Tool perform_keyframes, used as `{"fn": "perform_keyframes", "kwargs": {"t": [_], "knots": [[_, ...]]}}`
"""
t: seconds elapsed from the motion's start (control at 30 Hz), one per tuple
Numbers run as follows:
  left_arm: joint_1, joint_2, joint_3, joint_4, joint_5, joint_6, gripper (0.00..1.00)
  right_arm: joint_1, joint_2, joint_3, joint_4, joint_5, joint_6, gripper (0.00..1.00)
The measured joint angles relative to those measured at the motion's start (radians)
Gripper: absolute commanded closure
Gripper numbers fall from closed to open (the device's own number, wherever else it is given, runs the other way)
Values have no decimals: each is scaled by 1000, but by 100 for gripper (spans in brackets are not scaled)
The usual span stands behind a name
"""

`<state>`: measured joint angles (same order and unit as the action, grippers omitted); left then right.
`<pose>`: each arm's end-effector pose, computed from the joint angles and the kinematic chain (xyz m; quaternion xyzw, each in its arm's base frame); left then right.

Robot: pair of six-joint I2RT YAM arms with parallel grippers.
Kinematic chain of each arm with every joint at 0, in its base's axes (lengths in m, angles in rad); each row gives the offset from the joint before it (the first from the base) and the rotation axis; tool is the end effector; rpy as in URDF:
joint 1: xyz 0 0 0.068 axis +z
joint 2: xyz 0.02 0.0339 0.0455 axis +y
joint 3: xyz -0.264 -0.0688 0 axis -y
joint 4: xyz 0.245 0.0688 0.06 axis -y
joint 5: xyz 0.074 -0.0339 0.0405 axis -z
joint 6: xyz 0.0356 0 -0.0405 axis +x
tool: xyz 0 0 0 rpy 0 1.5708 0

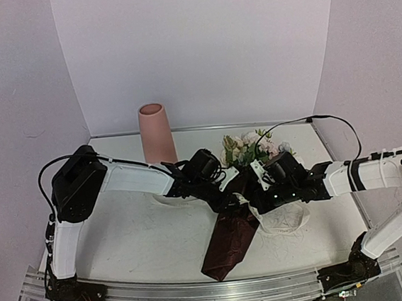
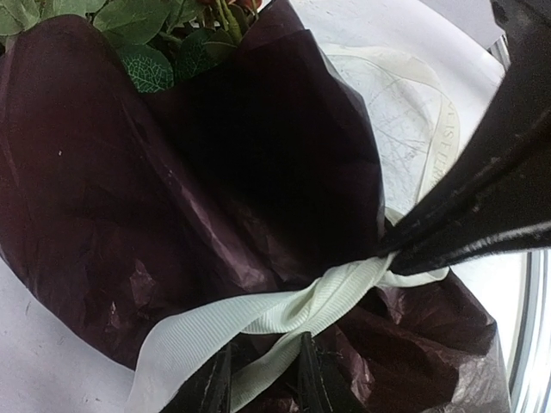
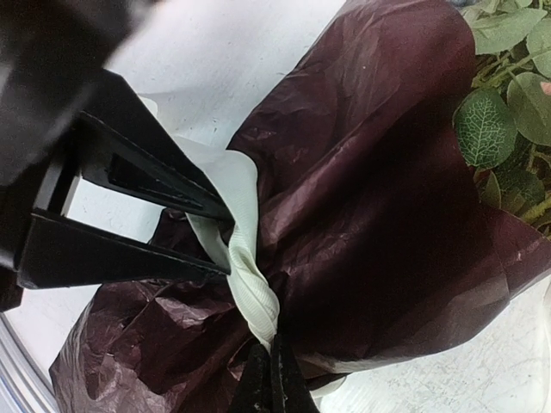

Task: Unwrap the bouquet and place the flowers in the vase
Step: Untie the ribbon from the wrapping paper.

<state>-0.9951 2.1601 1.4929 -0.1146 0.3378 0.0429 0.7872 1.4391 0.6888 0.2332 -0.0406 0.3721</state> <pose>0.2474 -0.4029 0.1527 0.5075 0.7582 -0.3116 0.2656 0.2112 0.2140 0.1979 -0.1881 0.8436 0.2900 0.4110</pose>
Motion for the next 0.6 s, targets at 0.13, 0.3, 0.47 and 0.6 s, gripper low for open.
{"fn": "perform_keyframes", "kwargs": {"t": [0.13,0.3,0.47,0.6], "knots": [[0,22,17,0,1,-12,48,0,0,0,1,0,4,100],[0,24,18,0,3,-17,73,0,-1,0,1,0,11,100],[0,24,18,0,4,-17,96,0,-5,0,5,0,16,100],[-2,22,17,-1,-10,-17,96,0,-9,-6,9,4,21,100]]}}
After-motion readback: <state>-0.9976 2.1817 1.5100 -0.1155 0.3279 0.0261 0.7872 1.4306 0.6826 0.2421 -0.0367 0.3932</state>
